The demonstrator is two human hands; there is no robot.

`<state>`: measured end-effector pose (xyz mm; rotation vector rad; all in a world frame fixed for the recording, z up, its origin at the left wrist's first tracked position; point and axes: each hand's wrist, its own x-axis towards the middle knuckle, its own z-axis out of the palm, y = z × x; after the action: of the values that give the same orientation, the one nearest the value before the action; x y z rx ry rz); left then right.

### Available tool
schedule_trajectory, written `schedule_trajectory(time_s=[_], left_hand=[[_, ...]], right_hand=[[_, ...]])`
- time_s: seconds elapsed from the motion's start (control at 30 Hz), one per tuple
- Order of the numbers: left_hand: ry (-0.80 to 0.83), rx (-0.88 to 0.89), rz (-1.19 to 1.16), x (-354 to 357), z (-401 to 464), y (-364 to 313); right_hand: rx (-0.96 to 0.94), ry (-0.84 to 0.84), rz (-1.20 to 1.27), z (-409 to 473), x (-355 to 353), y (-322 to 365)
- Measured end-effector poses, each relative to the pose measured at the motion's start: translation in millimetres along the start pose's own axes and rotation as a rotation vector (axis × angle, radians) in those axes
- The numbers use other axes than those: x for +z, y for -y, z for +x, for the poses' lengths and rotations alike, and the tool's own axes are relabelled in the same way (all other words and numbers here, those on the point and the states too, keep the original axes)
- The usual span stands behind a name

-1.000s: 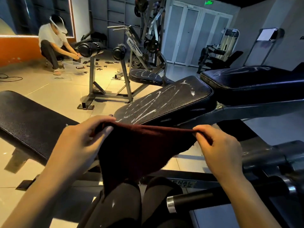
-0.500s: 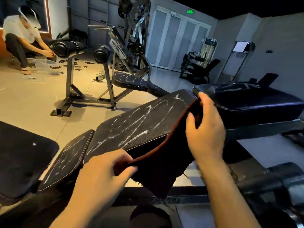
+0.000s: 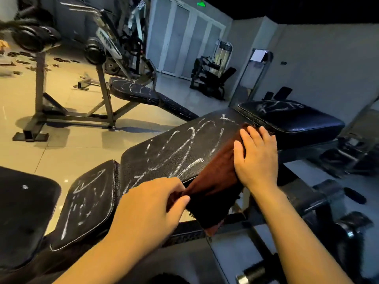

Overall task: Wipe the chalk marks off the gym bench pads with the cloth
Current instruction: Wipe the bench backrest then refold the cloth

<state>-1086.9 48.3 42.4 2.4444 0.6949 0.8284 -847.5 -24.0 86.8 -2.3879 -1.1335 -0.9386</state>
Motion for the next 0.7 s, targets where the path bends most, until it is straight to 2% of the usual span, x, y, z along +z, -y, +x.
schedule_trajectory(time_s=[0.17,0.3,0.47,0.7], left_hand=[[0.077,-0.035,-0.084,1,-1,14],[0.033,-0.051,-0.049,-1,7,27],[0.028,-0.086,-0.049,-8,15,45],[0.131,-0.131,-0.004,-19,13,86]], right_hand=[[0.024,0.208,-0.188,4,-17,10],[0.108,0.288,-0.269,5,-17,25],[0.207,0.311,-0.314,5,-6,52],[0.198,0.330,-0.326,-7,11,92]])
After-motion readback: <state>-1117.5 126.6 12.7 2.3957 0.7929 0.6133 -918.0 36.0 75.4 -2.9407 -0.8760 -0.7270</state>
